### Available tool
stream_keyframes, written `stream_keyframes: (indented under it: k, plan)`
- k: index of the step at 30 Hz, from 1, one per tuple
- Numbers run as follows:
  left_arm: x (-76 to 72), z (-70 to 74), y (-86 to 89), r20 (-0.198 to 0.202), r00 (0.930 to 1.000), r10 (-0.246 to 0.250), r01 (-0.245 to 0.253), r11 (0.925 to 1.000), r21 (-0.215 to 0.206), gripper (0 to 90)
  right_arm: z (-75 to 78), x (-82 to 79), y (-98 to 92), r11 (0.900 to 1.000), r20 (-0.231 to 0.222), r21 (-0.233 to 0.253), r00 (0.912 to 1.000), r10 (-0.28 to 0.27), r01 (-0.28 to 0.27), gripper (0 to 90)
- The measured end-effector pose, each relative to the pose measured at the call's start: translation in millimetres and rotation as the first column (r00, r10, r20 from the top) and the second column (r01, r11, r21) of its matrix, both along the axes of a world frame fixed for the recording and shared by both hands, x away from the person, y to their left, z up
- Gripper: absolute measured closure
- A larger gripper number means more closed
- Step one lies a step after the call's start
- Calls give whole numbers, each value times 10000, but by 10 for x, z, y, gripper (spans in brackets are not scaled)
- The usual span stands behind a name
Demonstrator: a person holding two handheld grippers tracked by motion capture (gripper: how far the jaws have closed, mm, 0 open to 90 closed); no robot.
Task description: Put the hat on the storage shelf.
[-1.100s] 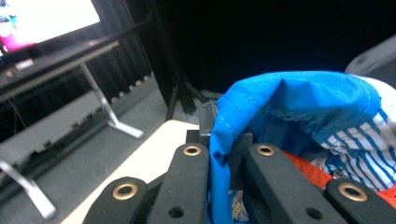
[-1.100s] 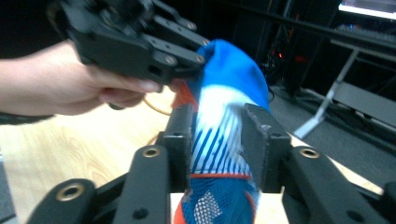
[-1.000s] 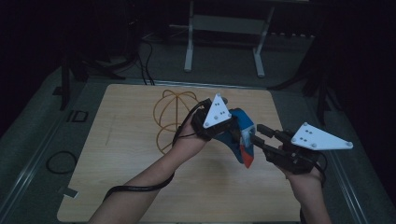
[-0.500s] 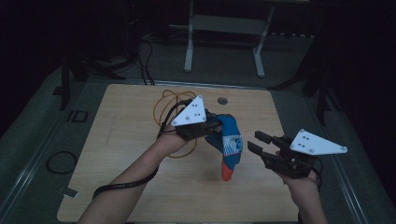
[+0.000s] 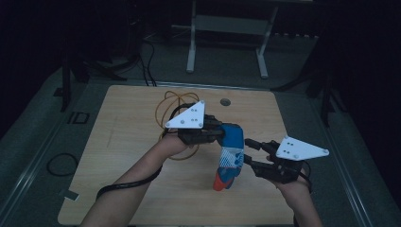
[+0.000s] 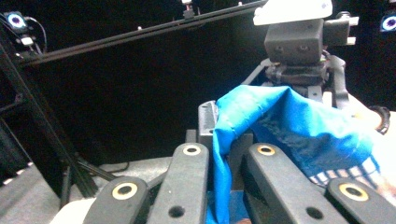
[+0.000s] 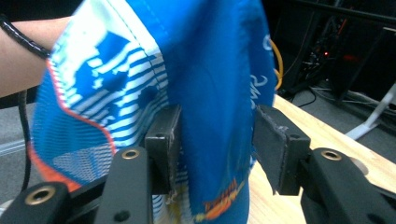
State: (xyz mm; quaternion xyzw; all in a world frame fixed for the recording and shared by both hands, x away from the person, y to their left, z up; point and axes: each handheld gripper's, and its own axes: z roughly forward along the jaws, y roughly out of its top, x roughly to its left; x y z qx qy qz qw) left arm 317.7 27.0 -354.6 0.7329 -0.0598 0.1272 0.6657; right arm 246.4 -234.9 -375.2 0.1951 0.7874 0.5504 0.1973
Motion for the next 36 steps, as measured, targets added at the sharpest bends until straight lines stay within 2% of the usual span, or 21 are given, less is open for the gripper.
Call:
stream_keyframes:
  k: [2, 5, 7, 8, 16, 24, 27, 30, 31, 33, 36]
  plan:
    - [-7, 1, -15, 14, 10000, -64, 64, 10000, -58, 892, -12, 7, 30, 10000, 44, 1, 10000, -35, 35, 574]
    - [-2, 2, -17, -61, 10000, -41, 40, 9999, -102, 892, -20, 6, 49, 10000, 134, 47, 9999, -30, 30, 723]
    - [4, -1, -12, -61, 10000, 53, -53, 10000, -6, 891, -18, 7, 48, 9997, 139, 86, 9997, -215, 214, 859]
    - [7, -5, -4, -84, 9999, 55, -55, 10000, 2, 891, -14, 7, 42, 9993, 126, 122, 9993, -346, 345, 898]
    - [3, 2, 67, -40, 9992, 391, -391, 9992, 94, 889, 39, -8, -25, 9953, 400, 233, 9947, -951, 942, 900]
    - [0, 11, 96, 24, 9984, 571, -572, 9977, 366, 883, 123, 4, -119, 9917, 562, 524, 9911, -1205, 1176, 900]
    - [-12, 11, 90, 171, 9961, 865, -873, 9948, 524, 840, 167, 15, -154, 9895, 597, 656, 9894, -1323, 1284, 900]
    - [-22, 12, 100, 180, 9938, 1098, -1108, 9915, 676, 717, 206, 30, -182, 9880, 652, 723, 9878, -1414, 1366, 900]
    - [-26, 11, 107, 189, 9925, 1208, -1219, 9896, 760, 705, 215, 37, -190, 9875, 691, 725, 9870, -1449, 1399, 900]
    - [-25, 8, 134, 76, 9911, 1329, -1331, 9878, 803, 637, 232, 43, -204, 9861, 737, 709, 9851, -1552, 1500, 900]
    - [-27, 3, 186, -2, 9872, 1592, -1586, 9832, 899, 598, 248, 56, -231, 9842, 714, 746, 9835, -1660, 1607, 900]
